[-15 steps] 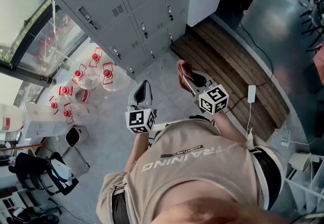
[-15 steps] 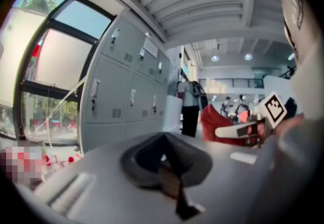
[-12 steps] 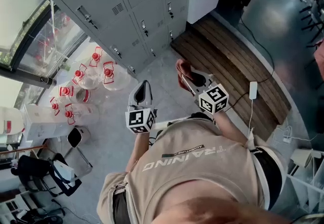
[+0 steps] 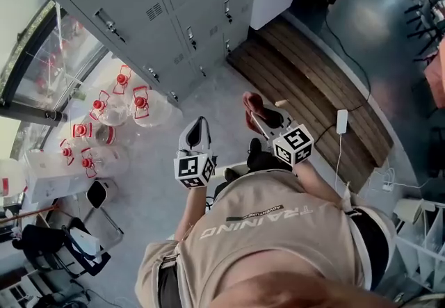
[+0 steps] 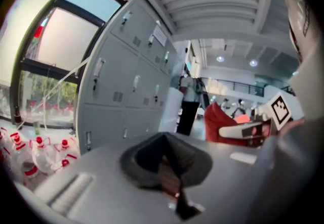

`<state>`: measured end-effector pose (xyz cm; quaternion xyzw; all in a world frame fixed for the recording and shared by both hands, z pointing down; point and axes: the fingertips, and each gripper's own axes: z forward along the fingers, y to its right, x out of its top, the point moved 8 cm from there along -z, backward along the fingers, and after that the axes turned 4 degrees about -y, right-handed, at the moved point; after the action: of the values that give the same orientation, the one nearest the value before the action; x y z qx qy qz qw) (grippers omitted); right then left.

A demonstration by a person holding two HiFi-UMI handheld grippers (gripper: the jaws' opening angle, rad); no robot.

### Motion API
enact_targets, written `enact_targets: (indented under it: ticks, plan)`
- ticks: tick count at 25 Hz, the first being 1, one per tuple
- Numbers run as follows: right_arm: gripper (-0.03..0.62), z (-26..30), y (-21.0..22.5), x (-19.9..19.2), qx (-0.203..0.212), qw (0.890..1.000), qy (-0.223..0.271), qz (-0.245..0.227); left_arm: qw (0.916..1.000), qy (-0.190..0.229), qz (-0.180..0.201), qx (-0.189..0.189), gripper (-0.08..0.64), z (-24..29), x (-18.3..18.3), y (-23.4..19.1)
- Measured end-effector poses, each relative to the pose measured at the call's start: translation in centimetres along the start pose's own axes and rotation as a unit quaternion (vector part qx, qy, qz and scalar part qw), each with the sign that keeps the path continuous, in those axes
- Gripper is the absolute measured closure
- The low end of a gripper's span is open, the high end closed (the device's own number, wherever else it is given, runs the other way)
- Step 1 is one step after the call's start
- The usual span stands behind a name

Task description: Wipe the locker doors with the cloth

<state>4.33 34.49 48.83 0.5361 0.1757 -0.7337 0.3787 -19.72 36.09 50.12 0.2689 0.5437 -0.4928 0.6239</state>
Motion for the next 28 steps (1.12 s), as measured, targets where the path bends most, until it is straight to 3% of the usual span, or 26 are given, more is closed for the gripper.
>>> enact_targets:
  ticks: [7,13,22,28]
  plan:
    - [0.537,2.0,6.4,2.0,0.021,1.0,0.018,-0.008,0.9995,-0.003,0.033,0.001,0.554,6.9,3.4,1.3]
    - [0.537,3.6,12.5,1.6,0.031,0.999,0.012,0.006,0.9973,-0.005,0.056,0.047,0.554,11.8,7.1,0.2]
    - [0.537,7.9,20.2,2.5,0.075,0.997,-0.003,0.01,0.9982,-0.024,-0.02,0.051,0.554,18.9,7.0,2.5]
    - [0.537,10.7,21.5,3.9,0.099,0.995,-0.015,0.007,0.9967,-0.031,-0.006,0.075,0.554,20.1,7.9,1.3]
